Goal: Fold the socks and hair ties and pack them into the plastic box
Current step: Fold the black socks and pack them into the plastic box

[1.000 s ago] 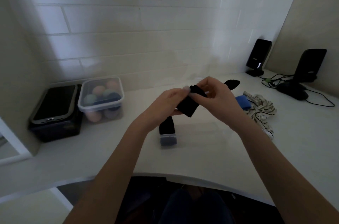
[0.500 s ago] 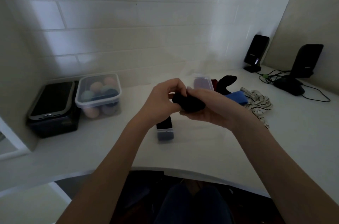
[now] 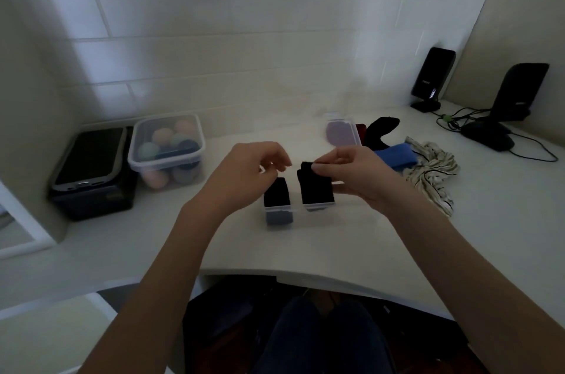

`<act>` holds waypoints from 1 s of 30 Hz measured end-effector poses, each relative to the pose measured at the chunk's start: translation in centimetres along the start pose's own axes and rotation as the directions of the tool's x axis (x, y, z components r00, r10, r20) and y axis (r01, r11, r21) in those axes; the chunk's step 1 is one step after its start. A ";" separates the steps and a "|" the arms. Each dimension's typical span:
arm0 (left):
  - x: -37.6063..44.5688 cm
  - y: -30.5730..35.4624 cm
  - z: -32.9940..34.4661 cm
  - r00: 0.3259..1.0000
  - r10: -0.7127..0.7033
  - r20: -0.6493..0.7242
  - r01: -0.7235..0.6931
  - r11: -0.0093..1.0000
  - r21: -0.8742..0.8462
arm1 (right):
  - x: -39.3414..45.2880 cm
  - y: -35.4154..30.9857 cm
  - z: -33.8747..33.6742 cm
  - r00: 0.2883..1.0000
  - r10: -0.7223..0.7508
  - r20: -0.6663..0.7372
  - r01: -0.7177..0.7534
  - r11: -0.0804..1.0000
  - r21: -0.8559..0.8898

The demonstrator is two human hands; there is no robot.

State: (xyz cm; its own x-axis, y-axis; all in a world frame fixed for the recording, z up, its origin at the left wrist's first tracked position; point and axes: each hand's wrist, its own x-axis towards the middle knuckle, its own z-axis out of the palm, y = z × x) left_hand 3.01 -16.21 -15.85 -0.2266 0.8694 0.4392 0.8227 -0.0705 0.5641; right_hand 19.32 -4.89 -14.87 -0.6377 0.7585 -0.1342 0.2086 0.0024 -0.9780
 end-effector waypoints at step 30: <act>0.8 0.5 0.4 0.911 -0.179 0.371 0.021 0.919 0.394 | 1.7 1.2 0.8 0.972 -0.109 0.210 0.212 0.798 -0.564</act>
State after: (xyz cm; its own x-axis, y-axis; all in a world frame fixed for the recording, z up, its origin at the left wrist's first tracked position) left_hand 3.45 -15.37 -15.53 -0.1605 0.9862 0.0395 0.9567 0.1456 0.2522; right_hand 17.89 -4.12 -16.38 -0.7982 0.5997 -0.0573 0.4499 0.5302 -0.7186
